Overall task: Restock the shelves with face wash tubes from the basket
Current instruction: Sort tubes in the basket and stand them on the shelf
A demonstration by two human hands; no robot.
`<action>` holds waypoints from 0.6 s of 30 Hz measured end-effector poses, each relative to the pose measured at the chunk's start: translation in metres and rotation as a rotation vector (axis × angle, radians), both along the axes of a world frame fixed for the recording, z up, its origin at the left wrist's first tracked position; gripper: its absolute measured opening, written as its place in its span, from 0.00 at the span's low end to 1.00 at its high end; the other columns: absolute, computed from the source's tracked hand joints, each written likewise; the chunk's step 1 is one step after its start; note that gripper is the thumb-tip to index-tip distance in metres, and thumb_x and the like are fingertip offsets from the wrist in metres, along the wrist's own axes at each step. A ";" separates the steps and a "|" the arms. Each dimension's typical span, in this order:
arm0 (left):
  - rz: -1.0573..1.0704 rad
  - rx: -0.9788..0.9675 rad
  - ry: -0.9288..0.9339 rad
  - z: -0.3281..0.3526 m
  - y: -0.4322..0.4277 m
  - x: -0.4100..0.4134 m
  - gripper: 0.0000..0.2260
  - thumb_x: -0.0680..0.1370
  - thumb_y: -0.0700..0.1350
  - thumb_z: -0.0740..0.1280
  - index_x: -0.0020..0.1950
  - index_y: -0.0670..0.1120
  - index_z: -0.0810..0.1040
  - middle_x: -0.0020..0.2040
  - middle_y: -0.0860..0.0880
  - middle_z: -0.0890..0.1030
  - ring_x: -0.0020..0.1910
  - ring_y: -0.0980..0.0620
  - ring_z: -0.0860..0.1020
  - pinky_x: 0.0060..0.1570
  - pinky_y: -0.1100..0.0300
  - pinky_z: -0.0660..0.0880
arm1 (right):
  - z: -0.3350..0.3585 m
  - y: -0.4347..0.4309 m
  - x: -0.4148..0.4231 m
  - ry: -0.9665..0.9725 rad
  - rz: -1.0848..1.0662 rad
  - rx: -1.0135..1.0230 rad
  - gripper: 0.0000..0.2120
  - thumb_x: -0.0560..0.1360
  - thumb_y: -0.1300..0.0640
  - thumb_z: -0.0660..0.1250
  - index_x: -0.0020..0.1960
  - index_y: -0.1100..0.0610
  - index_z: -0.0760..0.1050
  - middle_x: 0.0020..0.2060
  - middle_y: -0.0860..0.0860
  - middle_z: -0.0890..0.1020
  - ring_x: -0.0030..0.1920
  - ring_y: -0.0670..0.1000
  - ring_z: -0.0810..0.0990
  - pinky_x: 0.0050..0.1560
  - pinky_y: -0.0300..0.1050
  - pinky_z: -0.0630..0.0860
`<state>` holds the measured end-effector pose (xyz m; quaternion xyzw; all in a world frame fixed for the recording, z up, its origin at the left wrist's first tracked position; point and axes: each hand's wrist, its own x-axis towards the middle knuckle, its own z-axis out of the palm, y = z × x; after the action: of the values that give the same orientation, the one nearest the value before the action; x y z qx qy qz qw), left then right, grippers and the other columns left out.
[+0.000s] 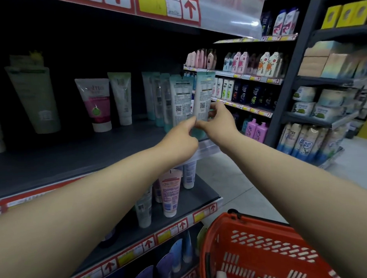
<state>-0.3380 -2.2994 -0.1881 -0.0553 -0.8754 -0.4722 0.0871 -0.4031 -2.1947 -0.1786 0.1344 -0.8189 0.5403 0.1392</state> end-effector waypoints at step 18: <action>0.031 -0.033 -0.014 -0.004 0.004 -0.015 0.32 0.75 0.31 0.55 0.77 0.48 0.56 0.76 0.47 0.61 0.74 0.50 0.62 0.69 0.59 0.63 | -0.005 0.002 -0.014 -0.027 0.036 0.135 0.27 0.70 0.57 0.74 0.64 0.61 0.68 0.56 0.55 0.79 0.54 0.52 0.77 0.59 0.48 0.75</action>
<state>-0.3530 -2.2958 -0.1920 -0.0400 -0.8845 -0.4565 0.0872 -0.4170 -2.1931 -0.1834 0.1509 -0.8528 0.4878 0.1092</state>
